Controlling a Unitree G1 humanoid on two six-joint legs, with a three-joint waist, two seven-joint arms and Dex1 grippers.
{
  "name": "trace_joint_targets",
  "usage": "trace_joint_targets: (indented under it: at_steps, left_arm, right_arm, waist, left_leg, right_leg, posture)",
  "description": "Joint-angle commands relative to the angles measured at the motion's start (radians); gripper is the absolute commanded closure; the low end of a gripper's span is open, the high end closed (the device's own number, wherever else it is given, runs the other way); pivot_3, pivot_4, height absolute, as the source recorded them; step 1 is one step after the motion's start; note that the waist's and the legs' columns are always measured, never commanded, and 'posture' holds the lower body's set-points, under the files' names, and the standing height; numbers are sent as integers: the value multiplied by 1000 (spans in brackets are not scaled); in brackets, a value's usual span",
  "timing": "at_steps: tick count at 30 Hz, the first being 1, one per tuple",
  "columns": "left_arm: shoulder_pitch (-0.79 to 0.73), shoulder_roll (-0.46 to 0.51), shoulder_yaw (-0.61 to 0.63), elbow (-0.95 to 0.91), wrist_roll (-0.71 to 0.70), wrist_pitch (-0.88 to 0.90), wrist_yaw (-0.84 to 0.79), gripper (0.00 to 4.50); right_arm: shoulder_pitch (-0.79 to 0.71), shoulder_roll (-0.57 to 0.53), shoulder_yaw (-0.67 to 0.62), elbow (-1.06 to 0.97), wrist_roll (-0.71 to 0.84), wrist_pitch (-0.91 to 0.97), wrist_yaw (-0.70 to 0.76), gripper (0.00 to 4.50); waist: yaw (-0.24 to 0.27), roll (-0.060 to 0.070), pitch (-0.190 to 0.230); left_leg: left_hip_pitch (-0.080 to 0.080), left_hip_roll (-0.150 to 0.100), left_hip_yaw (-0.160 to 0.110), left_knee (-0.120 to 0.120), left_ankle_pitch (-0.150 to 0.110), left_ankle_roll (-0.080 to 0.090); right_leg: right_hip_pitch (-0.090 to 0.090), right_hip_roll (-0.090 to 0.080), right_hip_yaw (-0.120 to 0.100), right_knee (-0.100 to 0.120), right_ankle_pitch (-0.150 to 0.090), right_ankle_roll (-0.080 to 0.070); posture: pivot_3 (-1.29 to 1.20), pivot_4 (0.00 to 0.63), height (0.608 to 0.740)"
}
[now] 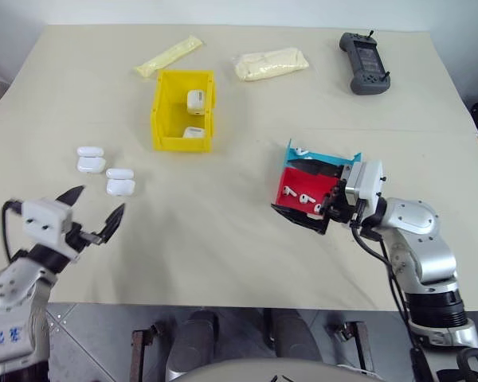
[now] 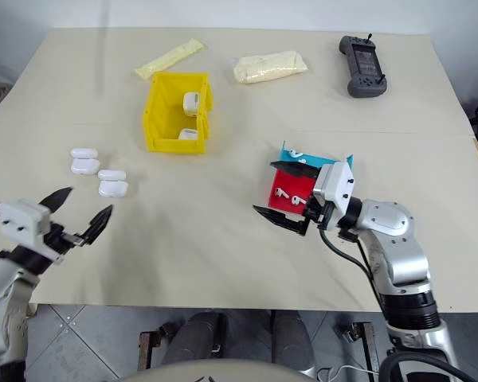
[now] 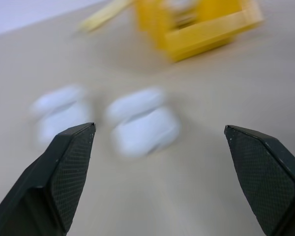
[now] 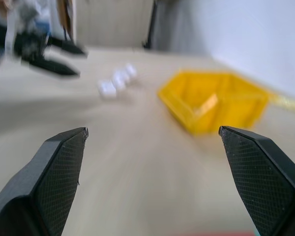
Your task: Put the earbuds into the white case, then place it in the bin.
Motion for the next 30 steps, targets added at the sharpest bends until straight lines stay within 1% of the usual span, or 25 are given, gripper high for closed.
trace_joint_targets:
  at_steps: [1,4,5,8,9,10,11,12,13,14,16,17,19,21,24,26,30]
  left_arm:
    - [24,-26,33,-110,-13,101,92,49]
    - [6,-4,15,-165,-52,215,103,49]
    - [-9,17,10,-183,-75,284,103,49]
    - [-93,70,-18,-228,-100,452,141,49]
    - [-133,97,-33,-238,-111,544,158,49]
    - [-176,129,-47,-244,-127,669,177,49]
    - [-238,161,-62,-246,-148,835,194,49]
    - [-284,187,-75,-247,-149,951,214,49]
    - [-345,200,-81,-241,-136,1042,245,49]
    - [-444,211,-94,-213,-118,1162,271,49]
    - [-583,216,-109,-171,-92,1311,299,49]
    - [-635,217,-118,-141,-96,1347,299,49]
    - [-749,227,-151,-53,-82,1361,301,49]
    - [-805,240,-186,14,-75,1362,295,49]
    - [-832,255,-239,79,-66,1356,278,49]
    - [-841,255,-251,111,-48,1334,280,49]
    - [-858,228,-275,181,-28,1287,280,49]
  right_arm:
    - [15,4,2,-51,19,-18,1,0]
    - [20,-6,-7,-29,12,-22,3,0]
    - [19,-12,-11,-20,11,-20,4,0]
    - [17,-28,-20,-8,15,-8,10,0]
    - [19,-33,-21,-8,19,-4,13,0]
    - [21,-37,-21,-10,23,2,14,0]
    - [23,-40,-20,-13,27,8,16,0]
    - [25,-42,-19,-17,29,13,17,0]
    - [27,-43,-18,-20,32,17,18,0]
    - [29,-43,-17,-22,32,19,19,0]
    - [29,-43,-15,-24,33,20,19,0]
    - [28,-42,-13,-24,33,21,18,0]
    - [24,-34,-8,-29,35,27,9,0]
    - [22,-27,-3,-36,34,30,2,0]
    - [26,-22,2,-49,32,35,-7,0]
    - [30,-21,1,-58,33,38,-12,0]
    - [37,-20,-9,-72,31,40,-35,0]
  waist:
    - [14,0,0]
    - [20,-1,0]
    - [20,-1,0]
    - [15,-1,0]
    - [14,-1,0]
    - [13,-1,0]
    - [12,-1,0]
    - [11,-1,0]
    - [11,-1,0]
    - [10,-1,0]
    - [11,-1,0]
    - [10,-1,0]
    - [7,-1,0]
    - [7,-1,0]
    - [2,-1,0]
    - [2,-1,0]
    - [7,-1,0]
  left_leg:
    - [0,0,0,0,0,0]
    - [0,-2,-1,1,0,0]
    - [0,-2,-1,1,0,0]
    - [0,-2,-1,0,0,0]
    - [0,-2,-1,0,0,0]
    - [0,-2,-1,0,0,0]
    - [0,-1,-1,0,0,0]
    - [0,-2,-2,0,0,0]
    - [1,-2,-1,0,0,0]
    - [1,-3,-1,0,0,0]
    - [1,-3,-1,0,0,0]
    - [1,-3,-1,1,0,0]
    - [1,-3,-1,0,0,0]
    - [1,-4,-1,-1,0,0]
    - [2,-4,-1,-1,0,0]
    - [2,-4,-1,-1,0,0]
    - [2,-4,-1,0,0,-1]
  right_leg:
    - [0,0,0,0,0,0]
    - [1,1,-1,0,0,0]
    - [1,1,-1,0,0,0]
    - [1,1,-1,0,0,0]
    - [1,1,-1,0,0,0]
    - [1,2,-1,1,0,0]
    - [1,2,-1,1,0,0]
    - [0,2,-1,1,0,0]
    - [0,3,-1,3,0,0]
    - [-1,3,0,3,0,0]
    - [-1,4,-1,5,0,0]
    - [-1,4,-1,5,0,0]
    - [-2,4,0,5,0,0]
    - [-3,4,-1,4,0,0]
    - [-3,4,-1,4,0,0]
    - [-3,3,-1,4,0,0]
    - [-3,3,-1,4,0,0]
  posture:
    - [0,150,740]
    - [0,150,740]
    - [0,150,740]
    - [0,150,740]
    - [0,150,740]
    - [0,150,740]
    - [0,150,740]
    - [0,150,740]
    - [0,150,740]
    - [0,150,740]
    - [0,150,740]
    - [0,150,740]
    - [0,150,740]
    - [0,150,740]
    - [0,150,740]
    - [0,150,740]
    - [0,150,740]
